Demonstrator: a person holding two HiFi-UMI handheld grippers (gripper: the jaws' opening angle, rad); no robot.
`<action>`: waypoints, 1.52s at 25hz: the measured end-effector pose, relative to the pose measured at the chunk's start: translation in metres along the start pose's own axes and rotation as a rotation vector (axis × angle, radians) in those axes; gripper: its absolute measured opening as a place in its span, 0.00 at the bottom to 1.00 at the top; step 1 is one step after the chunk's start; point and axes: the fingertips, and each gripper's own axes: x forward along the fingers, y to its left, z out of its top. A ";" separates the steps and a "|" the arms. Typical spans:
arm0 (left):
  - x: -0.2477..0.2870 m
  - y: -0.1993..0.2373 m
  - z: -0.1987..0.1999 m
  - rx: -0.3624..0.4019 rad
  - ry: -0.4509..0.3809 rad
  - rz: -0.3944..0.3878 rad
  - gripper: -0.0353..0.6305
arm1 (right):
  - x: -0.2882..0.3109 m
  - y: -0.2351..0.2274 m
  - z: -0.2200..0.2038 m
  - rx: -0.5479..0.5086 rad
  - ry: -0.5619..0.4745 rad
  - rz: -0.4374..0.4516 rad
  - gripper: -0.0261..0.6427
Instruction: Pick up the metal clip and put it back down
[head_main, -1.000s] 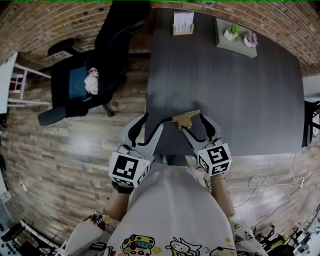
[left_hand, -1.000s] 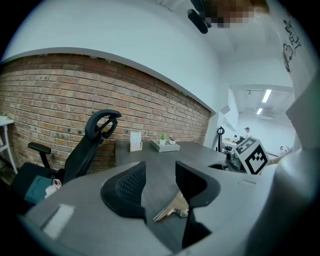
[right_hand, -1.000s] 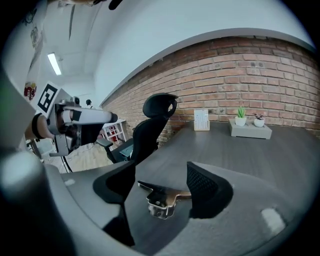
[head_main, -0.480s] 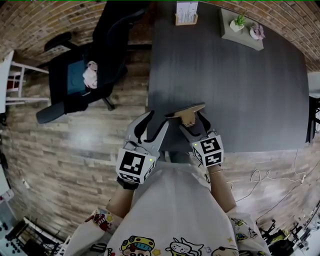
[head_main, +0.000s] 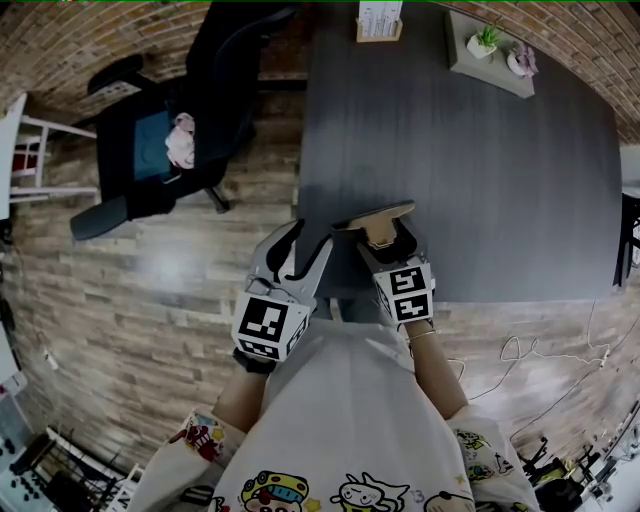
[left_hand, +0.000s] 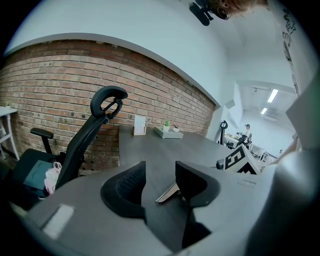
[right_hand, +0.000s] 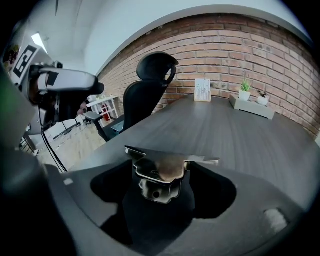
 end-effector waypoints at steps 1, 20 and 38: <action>0.000 0.000 -0.001 -0.002 0.001 0.002 0.33 | 0.002 0.000 -0.002 -0.007 0.007 -0.004 0.57; -0.007 0.009 -0.004 -0.010 0.004 0.021 0.33 | 0.008 -0.001 -0.006 -0.006 0.039 -0.029 0.48; -0.008 0.014 0.009 -0.002 -0.030 0.039 0.33 | -0.003 -0.011 0.015 -0.034 0.010 -0.028 0.47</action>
